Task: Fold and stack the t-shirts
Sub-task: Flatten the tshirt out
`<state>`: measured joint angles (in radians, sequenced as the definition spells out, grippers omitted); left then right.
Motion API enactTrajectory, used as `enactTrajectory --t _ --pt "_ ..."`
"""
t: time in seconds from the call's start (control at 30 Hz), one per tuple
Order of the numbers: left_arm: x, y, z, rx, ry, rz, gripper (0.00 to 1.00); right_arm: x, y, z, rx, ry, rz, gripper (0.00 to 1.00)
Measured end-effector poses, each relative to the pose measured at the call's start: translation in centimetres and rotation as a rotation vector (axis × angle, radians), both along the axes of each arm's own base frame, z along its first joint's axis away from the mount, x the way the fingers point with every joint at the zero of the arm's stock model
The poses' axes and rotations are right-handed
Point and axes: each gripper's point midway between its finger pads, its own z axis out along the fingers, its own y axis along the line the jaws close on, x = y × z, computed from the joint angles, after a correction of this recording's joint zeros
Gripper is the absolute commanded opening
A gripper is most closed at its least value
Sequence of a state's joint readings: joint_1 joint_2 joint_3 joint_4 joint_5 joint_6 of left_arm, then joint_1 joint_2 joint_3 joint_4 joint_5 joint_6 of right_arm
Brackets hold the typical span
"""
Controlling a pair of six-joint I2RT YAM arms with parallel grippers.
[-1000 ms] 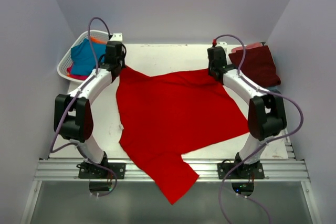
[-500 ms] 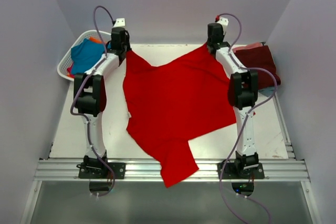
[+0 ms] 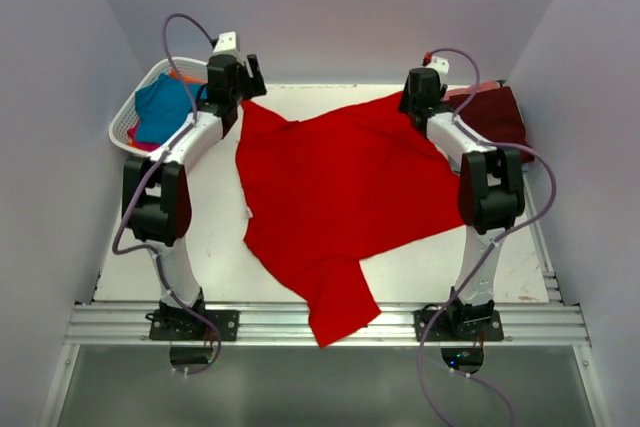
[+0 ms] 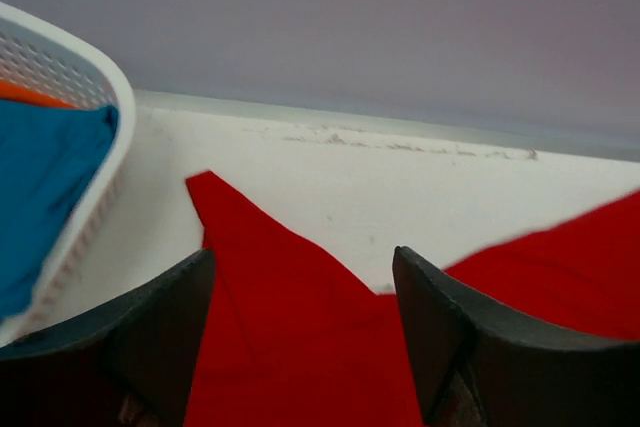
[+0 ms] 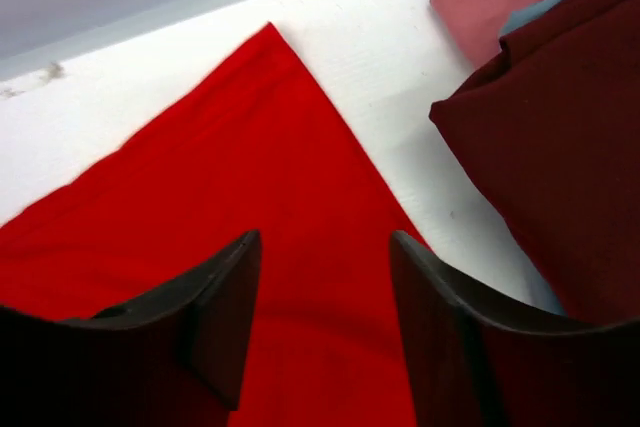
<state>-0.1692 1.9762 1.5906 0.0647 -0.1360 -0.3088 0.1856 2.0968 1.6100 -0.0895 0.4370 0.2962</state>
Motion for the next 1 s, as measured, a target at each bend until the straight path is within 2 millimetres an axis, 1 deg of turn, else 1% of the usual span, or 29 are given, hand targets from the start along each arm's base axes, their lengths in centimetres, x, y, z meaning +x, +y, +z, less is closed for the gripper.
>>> enactTrajectory --t 0.03,0.1,0.13,0.2,0.27,0.3,0.4,0.43,0.5,0.53,0.57,0.67,0.73,0.83,1.0 --pt "-1.1 -0.9 0.3 -0.018 0.003 -0.017 0.50 -0.5 0.2 1.1 0.016 -0.022 0.013 0.01" --pt "-3.6 -2.8 0.2 -0.060 0.013 -0.053 0.19 -1.6 0.7 3.1 0.051 -0.058 0.031 0.00" --pt "-5.2 -3.7 -0.5 -0.078 0.034 -0.073 0.00 -2.0 0.9 3.8 0.069 -0.073 0.041 0.00" --pt "-7.9 -5.2 -2.6 -0.111 0.091 -0.107 0.00 -2.5 1.4 4.9 0.099 -0.091 0.060 0.00" --pt "-10.2 -5.9 -5.7 -0.140 0.163 -0.122 0.00 -2.9 1.8 4.7 0.120 -0.084 0.079 0.00" --pt "-11.4 -5.8 -7.6 -0.153 0.207 -0.117 0.00 -3.2 2.0 4.2 0.127 -0.073 0.083 0.00" --pt "-15.1 -4.9 -13.4 -0.180 0.349 -0.079 0.00 -4.4 2.6 1.7 0.152 -0.005 0.109 0.00" --pt "-16.5 -4.7 -15.0 -0.189 0.394 -0.067 0.00 -4.8 2.7 0.9 0.157 0.018 0.114 0.00" --pt "-18.7 -4.5 -17.5 -0.201 0.463 -0.054 0.00 -5.6 2.9 -0.5 0.171 0.055 0.126 0.00" --pt "-19.5 -4.5 -18.2 -0.209 0.486 -0.050 0.00 -6.1 3.1 -1.2 0.177 0.071 0.133 0.00" --pt "-19.8 -4.6 -18.5 -0.222 0.487 -0.047 0.00 -6.6 3.1 -2.0 0.180 0.090 0.136 0.00" --pt "-20.3 -5.1 -18.2 -0.246 0.472 -0.053 0.00 -7.8 3.1 -3.7 0.182 0.138 0.137 0.00" --pt "-20.7 -5.6 -18.4 -0.254 0.478 -0.062 0.00 -8.2 3.2 -4.2 0.187 0.153 0.141 0.00" --pt "-20.9 -5.9 -18.5 -0.262 0.484 -0.055 0.00 -8.3 3.3 -4.3 0.194 0.156 0.145 0.00" --pt "-20.7 -4.9 -18.6 -0.259 0.484 0.014 0.00 -9.5 3.1 -5.1 0.197 0.181 0.137 0.00"
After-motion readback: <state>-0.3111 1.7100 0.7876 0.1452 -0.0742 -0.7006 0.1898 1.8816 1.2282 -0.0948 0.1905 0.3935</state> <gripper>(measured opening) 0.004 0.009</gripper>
